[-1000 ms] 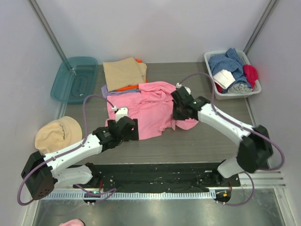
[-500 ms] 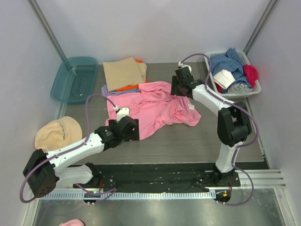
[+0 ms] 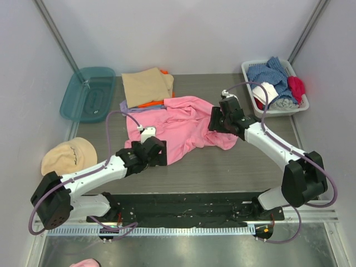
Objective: Fold and stack the t-shirts
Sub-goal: Flatten the tshirt out
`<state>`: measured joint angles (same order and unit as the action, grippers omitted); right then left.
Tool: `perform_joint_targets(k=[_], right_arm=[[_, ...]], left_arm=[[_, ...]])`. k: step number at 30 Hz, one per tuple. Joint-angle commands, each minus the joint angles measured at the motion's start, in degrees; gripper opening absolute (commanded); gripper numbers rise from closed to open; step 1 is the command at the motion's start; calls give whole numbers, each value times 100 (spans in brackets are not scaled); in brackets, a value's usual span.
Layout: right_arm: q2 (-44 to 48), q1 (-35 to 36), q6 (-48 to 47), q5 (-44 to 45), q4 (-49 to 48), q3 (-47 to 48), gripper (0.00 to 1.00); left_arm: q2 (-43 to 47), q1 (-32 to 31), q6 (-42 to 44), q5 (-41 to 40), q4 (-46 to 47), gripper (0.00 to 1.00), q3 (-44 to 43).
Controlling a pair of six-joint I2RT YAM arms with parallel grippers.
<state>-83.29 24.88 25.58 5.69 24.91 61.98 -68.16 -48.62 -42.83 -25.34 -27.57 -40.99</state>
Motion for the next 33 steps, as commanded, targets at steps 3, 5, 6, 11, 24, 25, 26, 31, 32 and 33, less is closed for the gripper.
perform_joint_targets(k=[3,5,6,11,24,25,26,31,32,33], right_arm=[[243,25,429,248,-328,-458,57],[199,17,517,283,-609,-634,57],[164,-1,587,370,-688,-678,57],[111,-282,895,117,-1522,-1161,57],[287,-1275,1914,-1817,-4282,-2593,61],[269,-1310,1950,-1896,-4484,-2629,61],[260,-1319,1977,-1984,-4564,-2647,61],[269,-1372,2030,-2151,-4767,-2629,61],[243,-1372,2030,-2160,-4750,-2603,61],[234,-1381,2021,-2160,-4732,-2577,61]], left_arm=[[-31,-7,73,-14,296,100,-67],[-4,-7,82,-32,279,100,-58],[4,-7,82,-49,270,100,-58],[145,-7,82,-102,156,100,-32],[268,19,38,-102,68,100,21],[268,19,38,-94,68,100,12],[268,19,38,-94,68,100,12],[277,19,29,-85,68,100,12],[268,19,38,-85,77,100,12],[268,19,29,-85,77,100,12]])
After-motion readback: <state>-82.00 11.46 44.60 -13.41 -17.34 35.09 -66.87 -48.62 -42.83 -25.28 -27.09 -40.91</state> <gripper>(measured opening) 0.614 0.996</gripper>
